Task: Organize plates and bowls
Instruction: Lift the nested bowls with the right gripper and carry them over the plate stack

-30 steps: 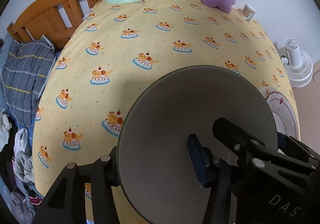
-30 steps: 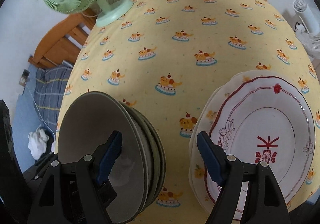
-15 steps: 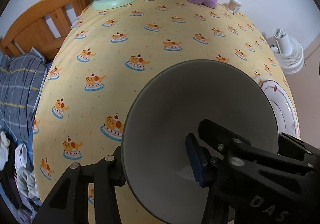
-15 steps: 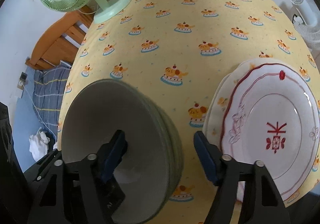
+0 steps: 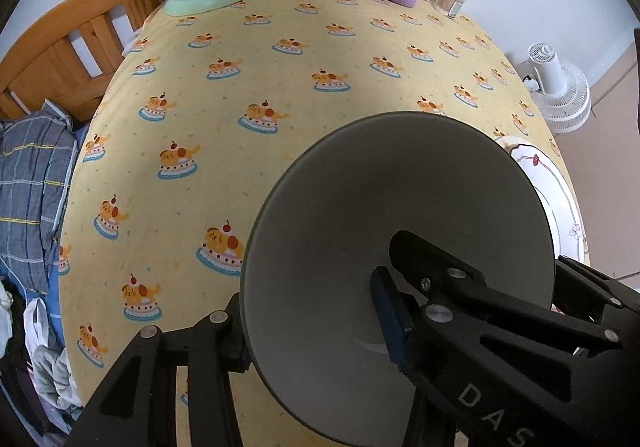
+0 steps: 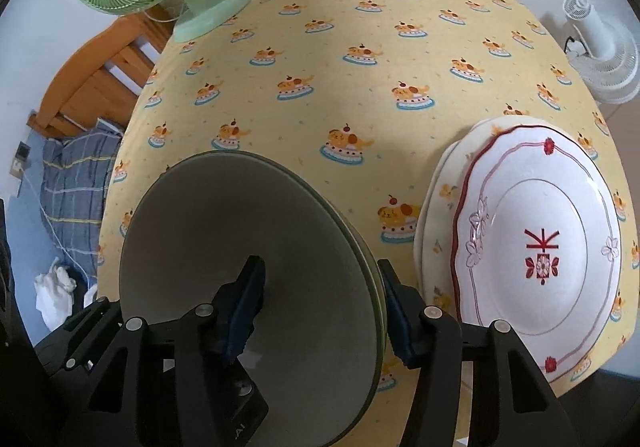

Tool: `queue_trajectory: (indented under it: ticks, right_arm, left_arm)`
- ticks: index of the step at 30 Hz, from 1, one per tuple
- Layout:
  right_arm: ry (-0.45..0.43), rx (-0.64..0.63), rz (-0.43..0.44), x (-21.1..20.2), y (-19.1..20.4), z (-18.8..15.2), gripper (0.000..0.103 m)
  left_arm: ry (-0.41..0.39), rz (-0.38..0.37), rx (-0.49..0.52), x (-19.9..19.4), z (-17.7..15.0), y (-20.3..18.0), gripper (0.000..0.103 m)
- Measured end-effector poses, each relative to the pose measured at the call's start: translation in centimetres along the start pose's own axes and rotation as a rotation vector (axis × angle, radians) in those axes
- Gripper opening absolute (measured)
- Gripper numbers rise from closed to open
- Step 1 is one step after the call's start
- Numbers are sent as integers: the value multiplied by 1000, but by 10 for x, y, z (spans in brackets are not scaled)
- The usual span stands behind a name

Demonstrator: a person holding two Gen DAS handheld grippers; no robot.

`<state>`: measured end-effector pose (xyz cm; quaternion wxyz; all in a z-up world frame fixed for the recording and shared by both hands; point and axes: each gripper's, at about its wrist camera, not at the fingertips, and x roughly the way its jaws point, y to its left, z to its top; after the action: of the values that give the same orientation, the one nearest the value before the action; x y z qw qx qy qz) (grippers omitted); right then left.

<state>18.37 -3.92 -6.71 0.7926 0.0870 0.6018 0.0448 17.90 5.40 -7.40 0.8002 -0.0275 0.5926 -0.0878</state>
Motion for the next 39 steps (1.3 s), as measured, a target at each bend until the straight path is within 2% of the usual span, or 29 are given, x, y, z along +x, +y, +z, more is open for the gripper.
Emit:
queue_trajectory:
  ticks: [19,30,39]
  right_arm:
    - [-83,30,-46,-56,23,-3,59]
    - [-115,35,-15,-68,16,-10,59]
    - [-122,12,17,-77,-12,-7,59]
  left_arm:
    - [-41,-62,43,-51,5,6,50]
    - [-85,-25,63,-61,1,-8,49]
    - [-97,1,36,-61,1,-35,49]
